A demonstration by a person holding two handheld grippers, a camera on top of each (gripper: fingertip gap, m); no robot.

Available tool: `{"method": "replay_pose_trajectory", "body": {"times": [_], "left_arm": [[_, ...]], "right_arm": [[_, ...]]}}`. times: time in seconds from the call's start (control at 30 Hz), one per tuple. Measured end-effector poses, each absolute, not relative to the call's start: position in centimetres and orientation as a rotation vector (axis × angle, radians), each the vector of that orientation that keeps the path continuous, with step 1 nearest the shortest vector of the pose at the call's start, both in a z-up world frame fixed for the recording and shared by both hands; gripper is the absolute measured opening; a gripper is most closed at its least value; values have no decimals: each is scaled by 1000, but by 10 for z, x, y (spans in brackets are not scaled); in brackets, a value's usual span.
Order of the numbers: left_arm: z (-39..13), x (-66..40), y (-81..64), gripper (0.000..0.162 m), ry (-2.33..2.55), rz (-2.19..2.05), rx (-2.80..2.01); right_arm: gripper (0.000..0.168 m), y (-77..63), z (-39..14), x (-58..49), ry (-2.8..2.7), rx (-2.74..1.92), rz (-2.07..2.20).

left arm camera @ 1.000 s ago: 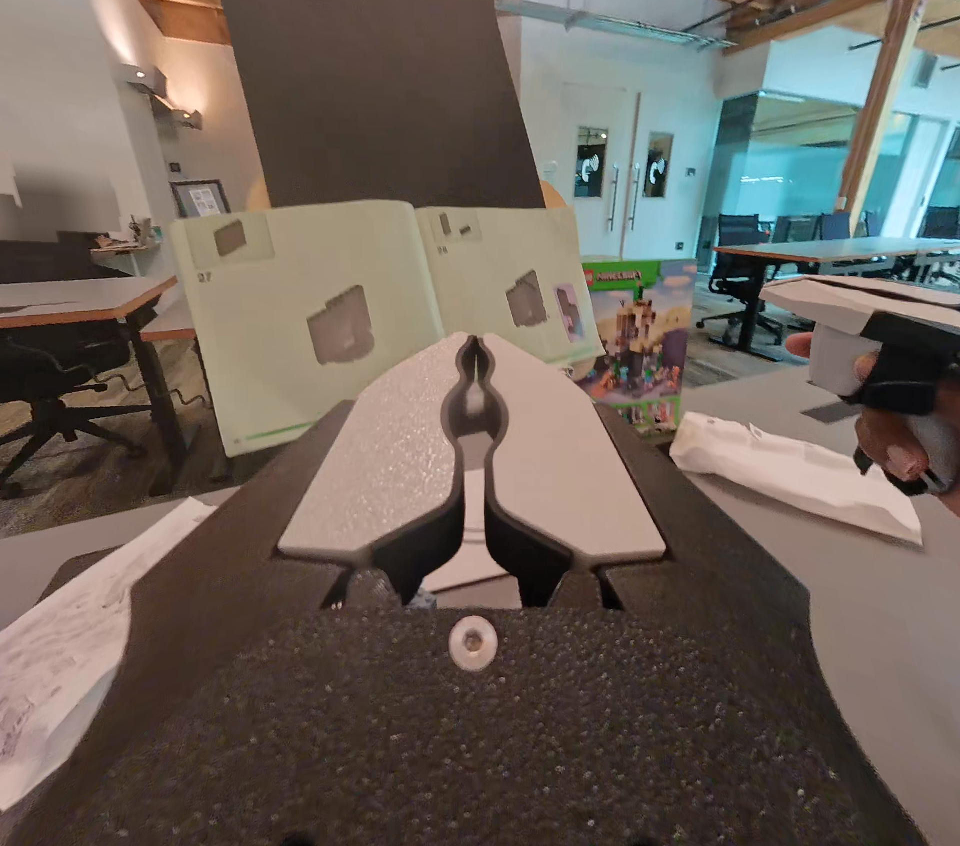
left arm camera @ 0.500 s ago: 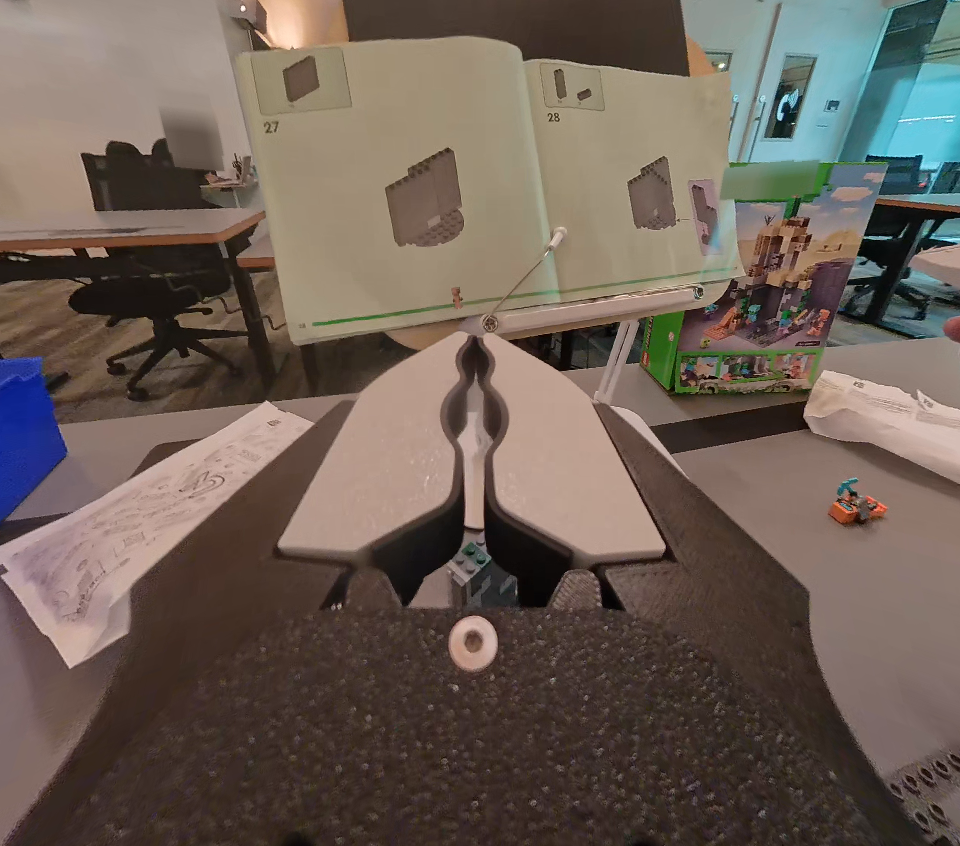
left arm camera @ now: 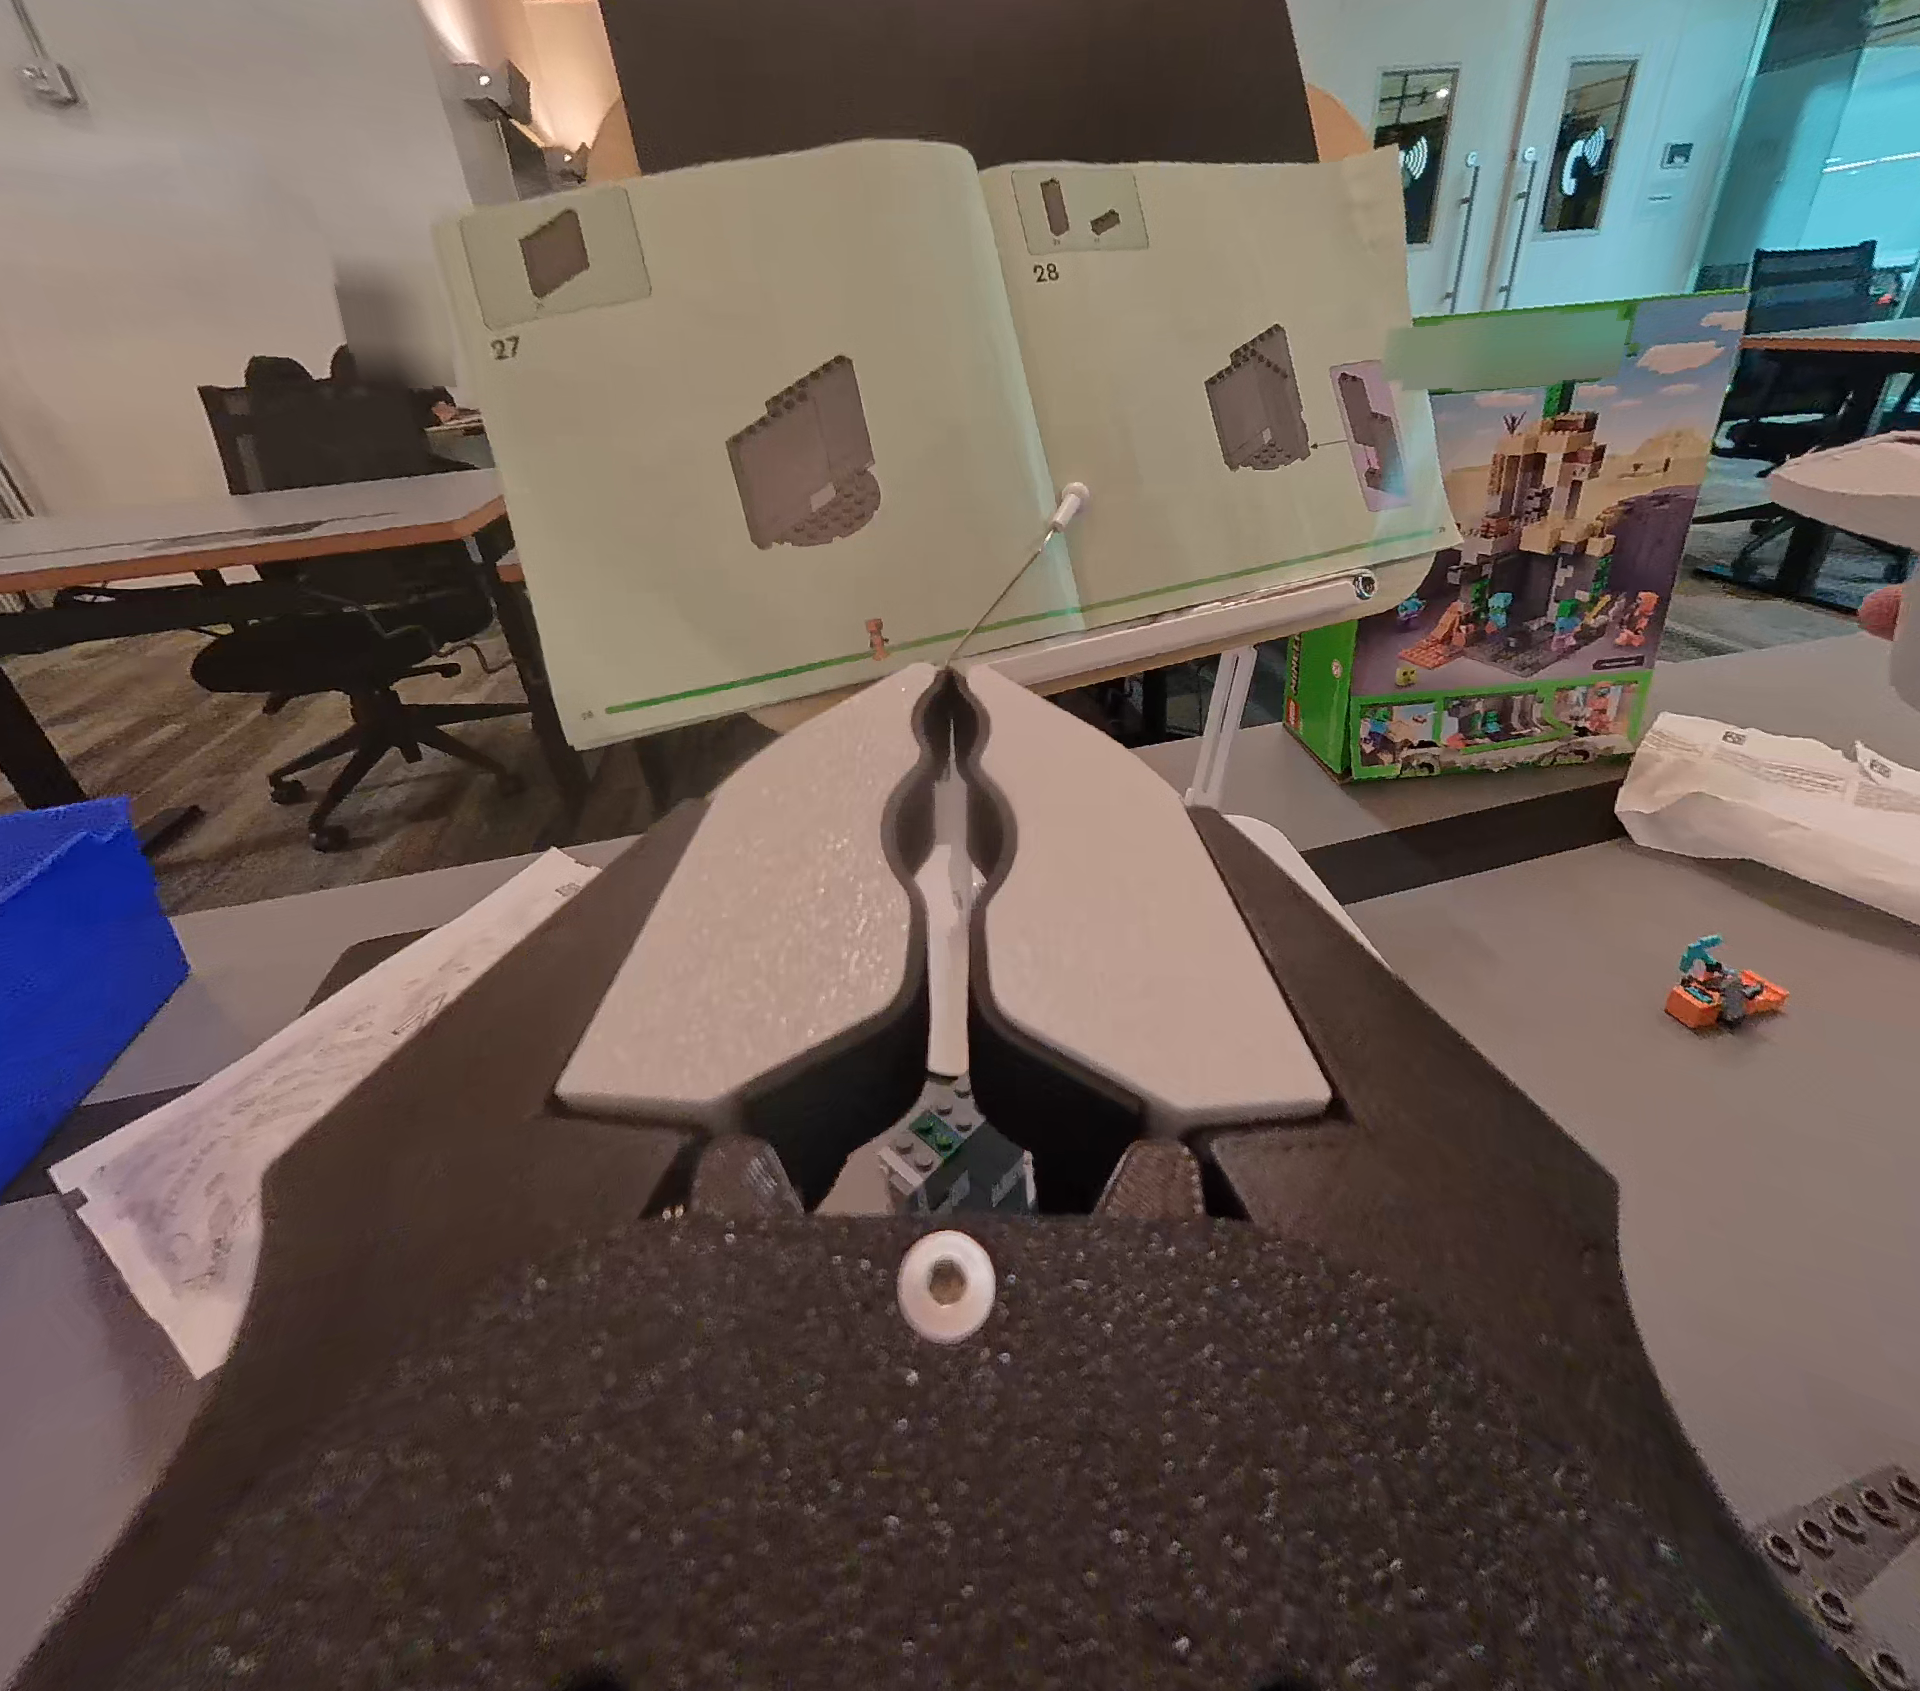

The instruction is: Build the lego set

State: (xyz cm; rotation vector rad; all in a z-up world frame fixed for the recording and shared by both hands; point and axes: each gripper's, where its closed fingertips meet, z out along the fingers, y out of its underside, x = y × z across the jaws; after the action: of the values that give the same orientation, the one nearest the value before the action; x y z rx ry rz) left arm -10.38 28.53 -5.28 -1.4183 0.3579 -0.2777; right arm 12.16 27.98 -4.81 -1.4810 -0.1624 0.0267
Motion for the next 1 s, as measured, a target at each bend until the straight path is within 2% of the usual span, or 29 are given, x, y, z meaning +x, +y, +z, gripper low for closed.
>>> {"method": "replay_pose_trajectory", "body": {"times": [0.43, 1.0], "left_arm": [[-45, -105, 278, 0, 386, -329, -1387], [-67, -87, 282, 3, 495, -307, -1433]], "right_arm": [[0, 275, -53, 110, -263, -1486, 75], [3, 281, -71, 103, -306, -1539, 113]]}}
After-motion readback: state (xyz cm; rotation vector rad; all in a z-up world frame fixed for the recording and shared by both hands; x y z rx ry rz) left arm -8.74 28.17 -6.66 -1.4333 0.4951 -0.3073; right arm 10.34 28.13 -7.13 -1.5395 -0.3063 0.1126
